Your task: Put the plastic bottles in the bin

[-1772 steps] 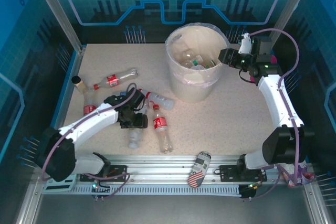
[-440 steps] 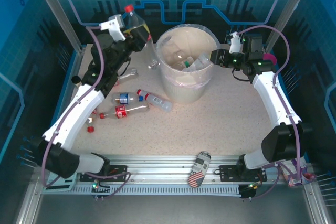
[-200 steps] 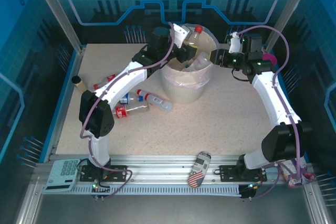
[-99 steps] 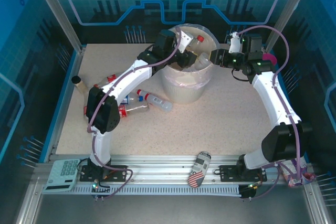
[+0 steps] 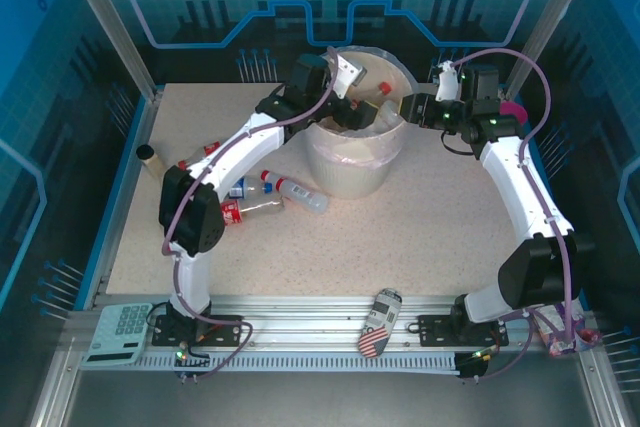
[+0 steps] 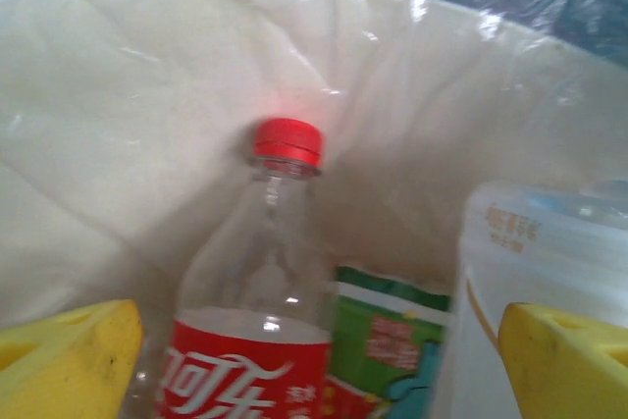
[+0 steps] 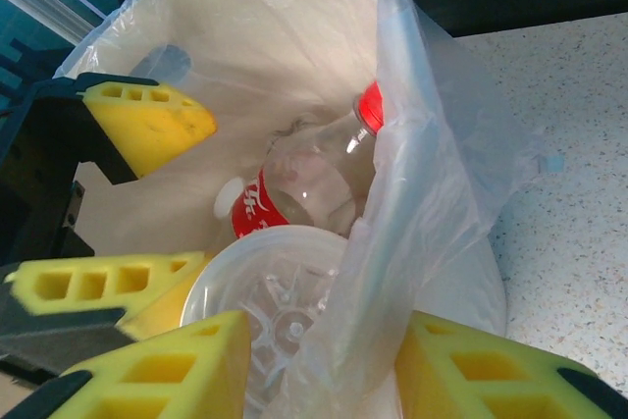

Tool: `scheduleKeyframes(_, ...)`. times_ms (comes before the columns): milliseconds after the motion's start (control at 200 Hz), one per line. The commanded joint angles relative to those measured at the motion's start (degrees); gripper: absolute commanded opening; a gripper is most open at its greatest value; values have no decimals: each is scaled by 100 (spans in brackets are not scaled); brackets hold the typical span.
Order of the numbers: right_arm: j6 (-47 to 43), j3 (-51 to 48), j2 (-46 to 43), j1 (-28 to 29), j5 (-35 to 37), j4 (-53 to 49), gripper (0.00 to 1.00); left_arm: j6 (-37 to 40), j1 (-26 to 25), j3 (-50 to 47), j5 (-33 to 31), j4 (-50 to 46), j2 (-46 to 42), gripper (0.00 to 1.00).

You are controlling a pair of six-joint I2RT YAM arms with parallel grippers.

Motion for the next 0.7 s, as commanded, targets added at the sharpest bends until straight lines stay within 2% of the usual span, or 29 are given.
scheduleKeyframes(0, -93, -152, 75, 156, -137, -406, 43, -183, -159, -159, 411, 82, -361, 95)
scheduleKeyframes(305, -113, -132, -13, 156, -123, -436, 43, -519, -151, -188, 233, 233, -921, 99)
scheduleKeyframes(540, -102, -142, -4, 154, -131, -391, 43, -671, -149, -281, -387, 6, -1713, 99)
scheduleKeyframes(695, -128, -142, -22, 158, -144, -381, 43, -648, -40, -367, -1053, -774, -2200, 99)
